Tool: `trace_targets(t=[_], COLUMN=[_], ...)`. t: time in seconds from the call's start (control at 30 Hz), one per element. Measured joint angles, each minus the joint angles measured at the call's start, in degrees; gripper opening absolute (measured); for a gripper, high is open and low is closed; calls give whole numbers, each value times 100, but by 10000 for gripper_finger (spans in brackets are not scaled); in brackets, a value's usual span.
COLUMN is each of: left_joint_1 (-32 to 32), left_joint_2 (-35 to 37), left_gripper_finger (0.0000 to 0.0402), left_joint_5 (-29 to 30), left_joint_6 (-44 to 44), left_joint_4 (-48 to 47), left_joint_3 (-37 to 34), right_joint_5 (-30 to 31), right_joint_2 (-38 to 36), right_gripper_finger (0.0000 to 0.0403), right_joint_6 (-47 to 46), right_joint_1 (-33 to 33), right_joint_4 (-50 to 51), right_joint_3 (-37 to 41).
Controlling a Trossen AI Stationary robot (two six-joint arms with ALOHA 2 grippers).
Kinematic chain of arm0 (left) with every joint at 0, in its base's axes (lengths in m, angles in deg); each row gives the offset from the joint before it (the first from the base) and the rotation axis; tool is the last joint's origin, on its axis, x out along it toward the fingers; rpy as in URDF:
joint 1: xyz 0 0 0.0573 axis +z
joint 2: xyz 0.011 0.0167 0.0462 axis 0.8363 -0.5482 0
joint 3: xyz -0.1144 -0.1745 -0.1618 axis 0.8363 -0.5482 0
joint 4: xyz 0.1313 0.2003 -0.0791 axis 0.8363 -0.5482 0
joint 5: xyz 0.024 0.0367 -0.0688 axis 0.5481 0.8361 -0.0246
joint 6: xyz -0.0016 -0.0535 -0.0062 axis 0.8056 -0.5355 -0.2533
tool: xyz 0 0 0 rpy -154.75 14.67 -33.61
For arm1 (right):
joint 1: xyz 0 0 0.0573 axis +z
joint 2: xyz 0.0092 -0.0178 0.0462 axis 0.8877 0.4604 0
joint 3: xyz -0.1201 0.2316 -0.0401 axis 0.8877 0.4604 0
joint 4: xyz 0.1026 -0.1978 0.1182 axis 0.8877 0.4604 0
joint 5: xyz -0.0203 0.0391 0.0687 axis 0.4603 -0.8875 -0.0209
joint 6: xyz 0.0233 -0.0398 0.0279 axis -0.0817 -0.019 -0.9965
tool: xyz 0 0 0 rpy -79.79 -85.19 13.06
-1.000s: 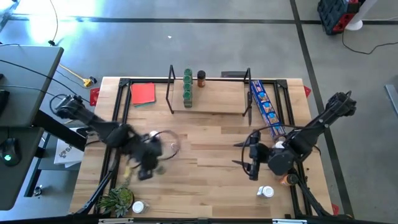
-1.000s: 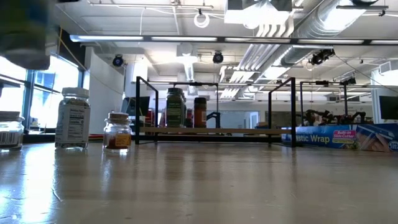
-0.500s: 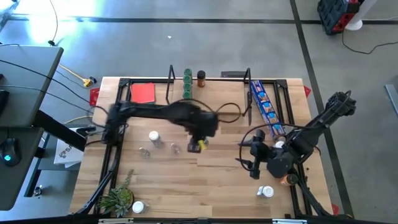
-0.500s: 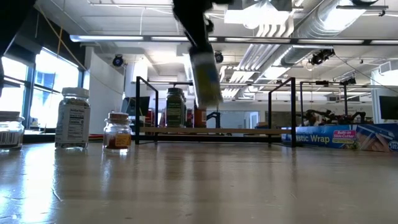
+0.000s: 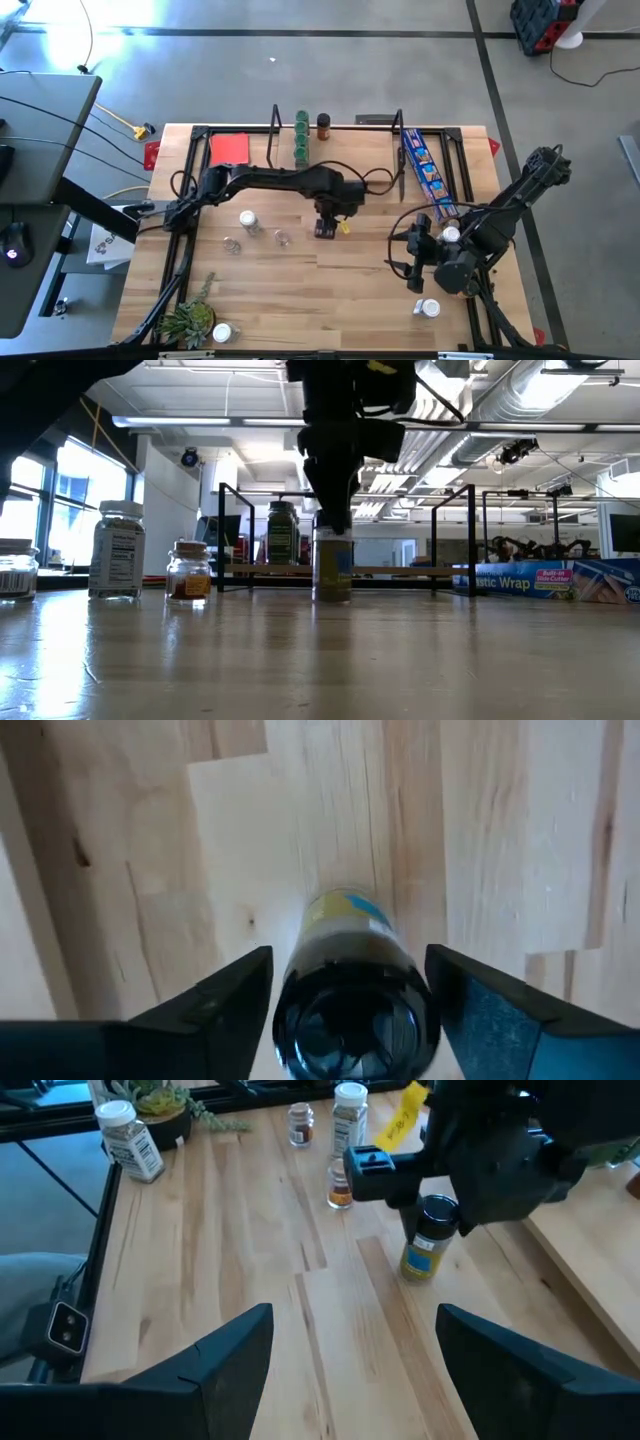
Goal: Shelf spices
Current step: Put the left black seasoning bottle on the shelf aligned with the other black seasoning bottle
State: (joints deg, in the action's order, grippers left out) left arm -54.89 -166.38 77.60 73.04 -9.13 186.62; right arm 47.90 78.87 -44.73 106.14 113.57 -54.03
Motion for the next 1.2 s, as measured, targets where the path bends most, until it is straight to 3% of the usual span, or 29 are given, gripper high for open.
trace_targets(t=[0.47,0.6,0.73,0.83,0.93,1.0,1.1,1.2], left_joint_1=[-60,-101,-191,-371,-743,-1105,-1802,-2595], left_joint_2=[441,851,1316,1763,2298,2660,3278,3797], left_gripper_finger=[271,271,269,269,268,268,268,268], left_joint_5=[2,119,387,698,1158,1632,2435,3266], left_joint_6=[-192,-363,-629,-1028,-1690,-2260,-3210,-4258], left_joint_4=[-264,-429,-845,-1373,-1885,-2143,-2101,-2007], left_joint_3=[2,2,2,2,0,-2,-188,-521], right_joint_5=[231,-227,-304,-681,-1337,-1352,-1529,-1979], right_joint_2=[98,306,654,832,926,991,1156,1450], right_gripper_finger=[275,275,275,275,275,275,275,275], right_joint_6=[216,503,1025,1936,2909,3416,3786,3800], right_joint_1=[-81,-422,-927,-1358,-1786,-2000,-2400,-2864], right_joint_4=[112,110,-95,-1181,-3070,-4405,-6082,-6755], right_joint_3=[0,0,15,373,1059,1534,2016,2121])
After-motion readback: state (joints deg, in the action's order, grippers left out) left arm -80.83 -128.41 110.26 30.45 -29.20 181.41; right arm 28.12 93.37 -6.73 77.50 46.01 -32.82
